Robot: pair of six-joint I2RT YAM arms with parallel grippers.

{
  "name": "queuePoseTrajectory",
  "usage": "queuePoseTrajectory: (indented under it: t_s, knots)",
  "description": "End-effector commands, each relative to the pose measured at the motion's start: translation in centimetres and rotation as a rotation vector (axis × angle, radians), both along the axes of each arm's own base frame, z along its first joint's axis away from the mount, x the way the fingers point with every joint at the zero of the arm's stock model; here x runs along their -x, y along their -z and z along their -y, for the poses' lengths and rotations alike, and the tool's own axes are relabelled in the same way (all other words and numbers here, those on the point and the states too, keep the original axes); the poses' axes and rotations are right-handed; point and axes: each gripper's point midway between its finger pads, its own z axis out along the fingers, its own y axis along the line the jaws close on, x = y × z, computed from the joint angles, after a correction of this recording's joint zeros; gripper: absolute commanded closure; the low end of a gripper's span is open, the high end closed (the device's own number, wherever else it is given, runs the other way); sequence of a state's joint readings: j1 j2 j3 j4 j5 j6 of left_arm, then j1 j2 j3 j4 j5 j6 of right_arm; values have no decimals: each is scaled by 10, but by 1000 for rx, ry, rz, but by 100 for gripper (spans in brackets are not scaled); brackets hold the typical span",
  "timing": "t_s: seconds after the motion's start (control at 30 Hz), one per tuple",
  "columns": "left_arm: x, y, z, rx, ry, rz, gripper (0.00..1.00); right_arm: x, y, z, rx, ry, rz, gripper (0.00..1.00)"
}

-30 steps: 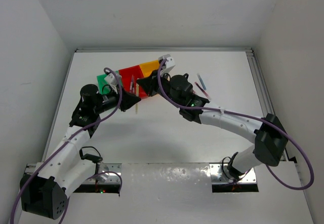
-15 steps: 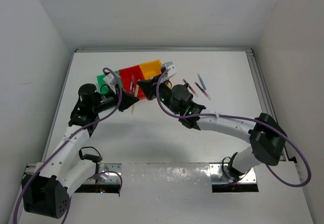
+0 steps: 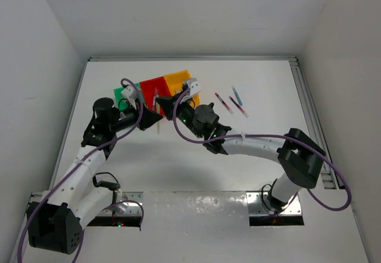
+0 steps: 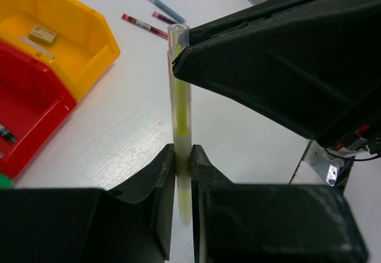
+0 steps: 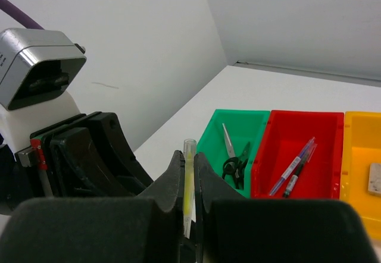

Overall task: Sort the stationery into containers
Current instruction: Close the pen cap on the pen.

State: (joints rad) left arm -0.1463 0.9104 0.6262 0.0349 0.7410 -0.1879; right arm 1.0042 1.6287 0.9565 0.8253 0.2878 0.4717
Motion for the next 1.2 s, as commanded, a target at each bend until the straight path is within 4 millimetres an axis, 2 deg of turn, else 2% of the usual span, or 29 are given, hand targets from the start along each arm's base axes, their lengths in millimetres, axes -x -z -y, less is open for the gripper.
queuePoseTrajectory:
  t_s: [0.0,0.1,0.27,0.6,0.73,0.83,0.97,1.17]
  knots:
    - [-20,-112,-9,46,-57,462,100,64,137,-11,350,-204,-234,100]
    - [-21,-111,-10,43,-61,457,100,67,147,-4,375,-202,-254,100]
    - [-22,-107,-8,43,-60,446,100,72,153,0,399,-207,-254,100]
    - [-24,-105,-9,37,-69,437,100,86,157,-16,444,-271,-234,100]
    - [-25,-105,-11,32,-76,443,100,91,167,-14,468,-277,-254,100]
    - [-23,-101,-9,36,-67,427,100,91,166,-16,474,-284,-248,100]
    - [-19,-98,-8,41,-57,411,100,87,155,-24,469,-292,-230,92]
    - [-17,-96,-7,44,-54,393,100,83,153,-24,474,-286,-222,82]
